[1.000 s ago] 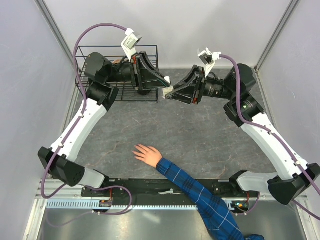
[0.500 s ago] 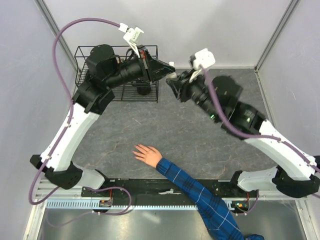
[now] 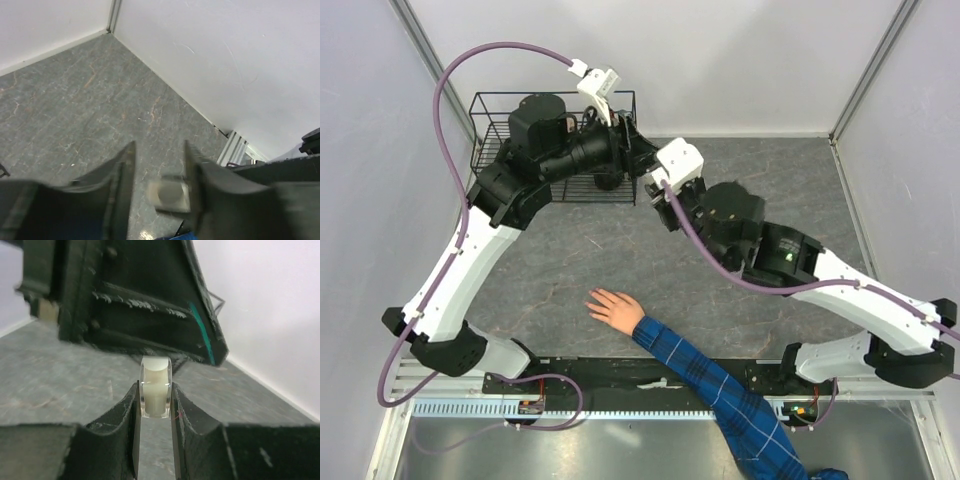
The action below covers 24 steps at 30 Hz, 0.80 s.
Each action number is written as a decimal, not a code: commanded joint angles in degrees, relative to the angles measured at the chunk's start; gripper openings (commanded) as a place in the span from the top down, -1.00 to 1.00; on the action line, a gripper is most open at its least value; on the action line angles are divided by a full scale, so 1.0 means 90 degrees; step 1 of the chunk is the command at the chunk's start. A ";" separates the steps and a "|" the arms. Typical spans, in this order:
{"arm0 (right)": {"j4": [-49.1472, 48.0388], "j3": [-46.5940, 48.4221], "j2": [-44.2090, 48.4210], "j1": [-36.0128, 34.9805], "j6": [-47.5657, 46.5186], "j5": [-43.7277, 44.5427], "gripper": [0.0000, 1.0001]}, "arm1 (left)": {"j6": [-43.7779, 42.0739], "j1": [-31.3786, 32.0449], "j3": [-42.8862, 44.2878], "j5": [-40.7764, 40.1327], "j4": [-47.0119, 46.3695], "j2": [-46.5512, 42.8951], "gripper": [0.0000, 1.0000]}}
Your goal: Paint the nails
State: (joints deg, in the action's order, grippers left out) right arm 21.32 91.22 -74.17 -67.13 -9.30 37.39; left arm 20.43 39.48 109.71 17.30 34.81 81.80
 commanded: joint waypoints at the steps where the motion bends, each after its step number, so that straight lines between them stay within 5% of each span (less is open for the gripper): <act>1: 0.0130 -0.0126 0.0574 0.1166 0.0601 -0.3374 1.00 | -0.0073 -0.0616 -0.0265 0.1405 -0.0654 -0.0280 -0.17; 5: 0.0277 -0.0106 0.0653 0.1823 0.0963 -0.4854 1.00 | 0.0590 -0.1280 -0.0821 0.3315 -0.1628 -0.0446 -0.35; 8: 0.0229 -0.0126 0.0615 0.2477 0.1353 -0.6386 1.00 | 0.1780 -0.1467 -0.1582 0.4333 -0.3345 -0.0583 -0.97; 9: 0.0161 -0.0106 0.0595 0.2788 0.1452 -0.6767 1.00 | 0.2373 -0.1477 -0.1788 0.4483 -0.4355 -0.0631 -0.96; 12: -0.0160 -0.0164 0.0497 0.3220 0.2065 -0.8019 1.00 | 0.3002 -0.1487 -0.2258 0.4689 -0.5261 -0.0622 -0.78; 17: -0.1206 -0.0438 0.0351 0.3768 0.2976 -0.9221 1.00 | 0.3257 -0.1487 -0.2258 0.4933 -0.5722 -0.0437 -0.26; 24: -0.2132 -0.0672 0.0214 0.3924 0.3630 -0.9798 1.00 | 0.3502 -0.1477 -0.2103 0.5070 -0.6094 -0.0202 0.00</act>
State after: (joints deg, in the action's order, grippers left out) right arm 11.25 86.35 -72.20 -32.77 18.46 -44.45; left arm 47.62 26.22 88.99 59.94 -14.26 78.76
